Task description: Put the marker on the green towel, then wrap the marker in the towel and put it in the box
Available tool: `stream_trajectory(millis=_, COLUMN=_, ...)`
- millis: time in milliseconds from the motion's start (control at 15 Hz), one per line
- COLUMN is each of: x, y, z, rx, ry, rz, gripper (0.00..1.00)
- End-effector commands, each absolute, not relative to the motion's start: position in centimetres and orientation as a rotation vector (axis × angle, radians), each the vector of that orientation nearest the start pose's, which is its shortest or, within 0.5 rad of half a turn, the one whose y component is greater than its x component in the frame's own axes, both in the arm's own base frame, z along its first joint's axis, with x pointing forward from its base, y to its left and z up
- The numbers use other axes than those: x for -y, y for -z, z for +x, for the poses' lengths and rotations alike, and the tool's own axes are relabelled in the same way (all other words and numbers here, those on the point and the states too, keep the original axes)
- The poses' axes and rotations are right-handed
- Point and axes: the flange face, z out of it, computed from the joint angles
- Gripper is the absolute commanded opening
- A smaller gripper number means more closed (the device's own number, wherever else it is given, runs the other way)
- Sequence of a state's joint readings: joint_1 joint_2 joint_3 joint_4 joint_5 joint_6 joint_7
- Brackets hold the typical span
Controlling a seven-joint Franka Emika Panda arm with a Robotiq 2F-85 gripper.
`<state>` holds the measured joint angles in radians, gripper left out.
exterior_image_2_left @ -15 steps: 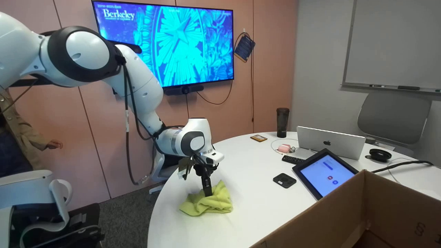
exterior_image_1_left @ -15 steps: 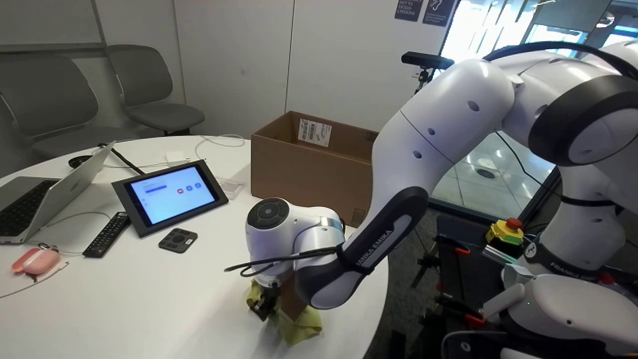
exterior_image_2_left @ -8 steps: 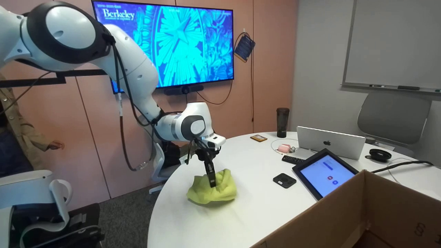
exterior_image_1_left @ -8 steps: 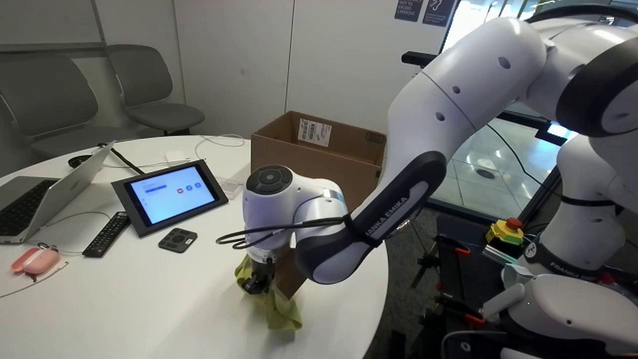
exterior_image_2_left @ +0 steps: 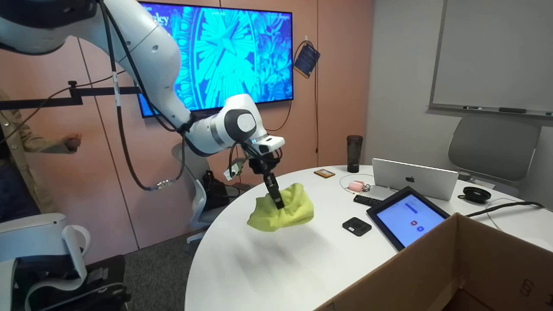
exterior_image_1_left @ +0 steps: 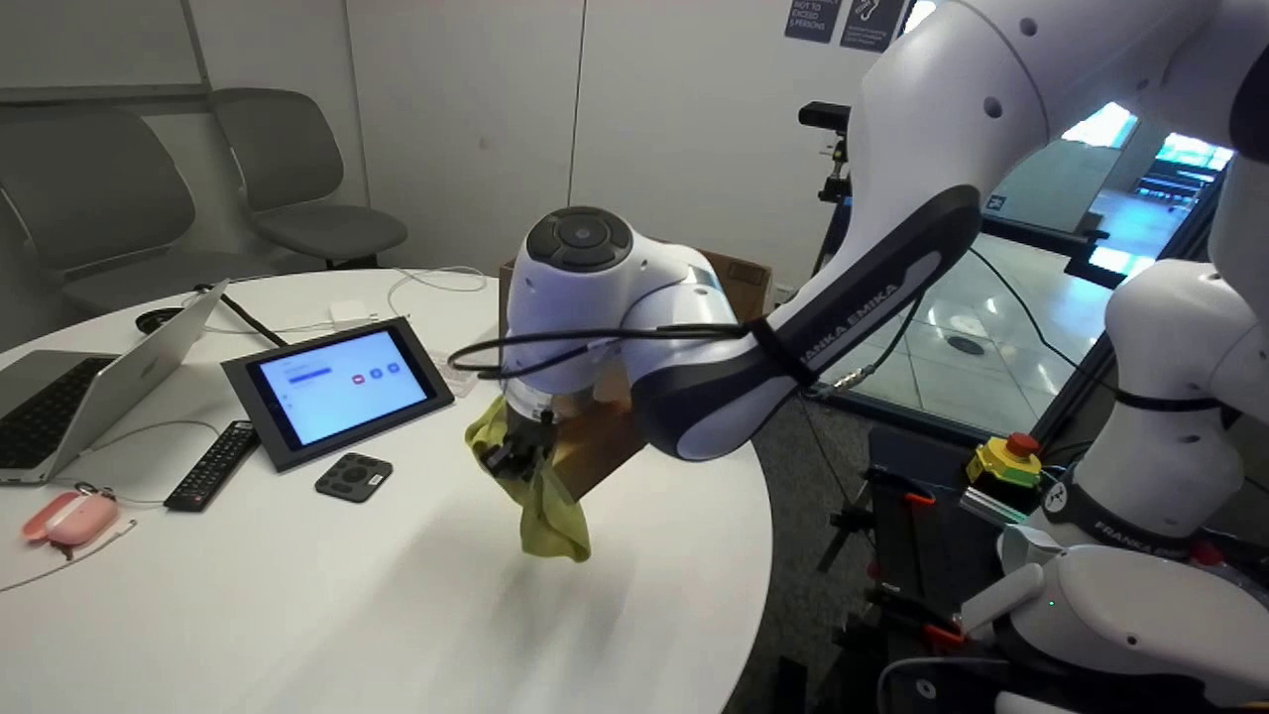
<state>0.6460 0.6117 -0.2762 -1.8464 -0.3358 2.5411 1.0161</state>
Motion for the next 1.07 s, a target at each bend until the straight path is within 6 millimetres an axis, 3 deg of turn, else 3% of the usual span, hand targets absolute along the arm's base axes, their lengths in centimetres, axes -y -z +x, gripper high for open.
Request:
stream_trajectory(millis=0, x=-21.9, y=-27.2, z=59.6, rx=-0.719, ry=0.651, rz=-3.234, gripper=0.04)
stream_trajectory(millis=200, x=-18.5, y=-31.6, z=59.7, rx=-0.880, ry=0.770, rz=-3.181, gripper=0.04)
stream_trajectory(millis=533, x=-10.3, y=-38.2, z=59.8, rx=-1.258, ry=0.886, rz=-3.055, gripper=0.04)
stream_trajectory(millis=733, x=-5.2, y=-40.3, z=60.4, rx=-1.453, ry=0.899, rz=-2.961, gripper=0.04)
stream_trajectory(millis=1000, x=2.4, y=-40.5, z=61.6, rx=-1.706, ry=0.878, rz=-2.835, gripper=0.04)
